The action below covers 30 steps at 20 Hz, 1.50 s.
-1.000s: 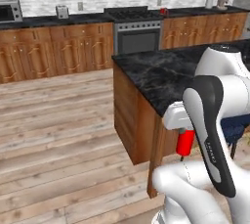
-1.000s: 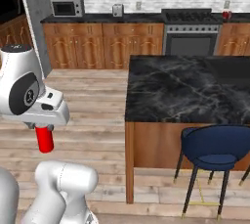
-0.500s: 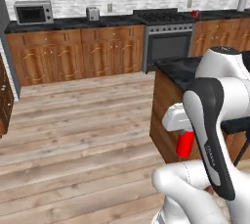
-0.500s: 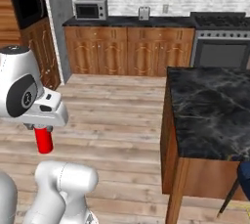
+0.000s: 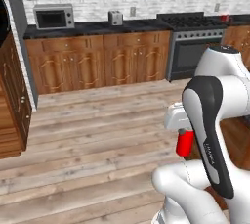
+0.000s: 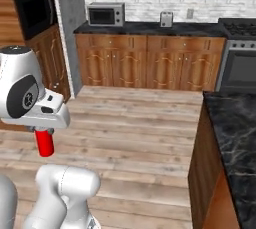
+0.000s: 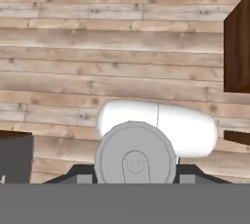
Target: Four empty soda cans are scattered around the kitchen. Gather all the cans and cluster them next to the stove for recycling.
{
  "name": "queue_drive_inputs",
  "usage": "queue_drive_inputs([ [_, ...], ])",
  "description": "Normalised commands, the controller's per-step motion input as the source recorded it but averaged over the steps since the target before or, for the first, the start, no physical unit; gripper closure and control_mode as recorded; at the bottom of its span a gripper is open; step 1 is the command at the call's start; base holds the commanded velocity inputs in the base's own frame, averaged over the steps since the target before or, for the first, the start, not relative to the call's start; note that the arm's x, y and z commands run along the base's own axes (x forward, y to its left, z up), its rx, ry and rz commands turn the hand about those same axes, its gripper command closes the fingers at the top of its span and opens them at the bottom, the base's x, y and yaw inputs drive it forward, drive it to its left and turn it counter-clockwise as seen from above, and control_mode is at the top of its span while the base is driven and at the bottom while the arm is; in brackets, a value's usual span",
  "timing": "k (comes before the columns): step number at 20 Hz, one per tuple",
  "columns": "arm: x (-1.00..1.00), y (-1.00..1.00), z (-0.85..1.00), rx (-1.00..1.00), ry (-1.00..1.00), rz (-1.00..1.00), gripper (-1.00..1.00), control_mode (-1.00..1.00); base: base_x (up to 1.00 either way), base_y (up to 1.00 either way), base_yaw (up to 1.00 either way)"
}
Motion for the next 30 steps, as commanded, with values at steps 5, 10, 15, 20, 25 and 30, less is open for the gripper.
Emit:
queue_drive_inputs([
  [5, 0.0, 0.0, 0.0, 0.0, 0.0, 0.0, 1.0, 1.0, 1.0, 0.32, 0.09],
  [10, 0.0, 0.0, 0.0, 0.0, 0.0, 0.0, 1.0, 1.0, 1.0, 0.09, 0.07],
  [15, 0.0, 0.0, 0.0, 0.0, 0.0, 0.0, 1.0, 1.0, 1.0, 0.04, 0.06],
  [20, 0.0, 0.0, 0.0, 0.0, 0.0, 0.0, 1.0, 1.0, 1.0, 0.01, 0.05],
  [25, 0.0, 0.0, 0.0, 0.0, 0.0, 0.0, 1.0, 1.0, 1.0, 0.0, 0.05],
  [30, 0.0, 0.0, 0.0, 0.0, 0.0, 0.0, 1.0, 1.0, 1.0, -0.01, 0.07],
])
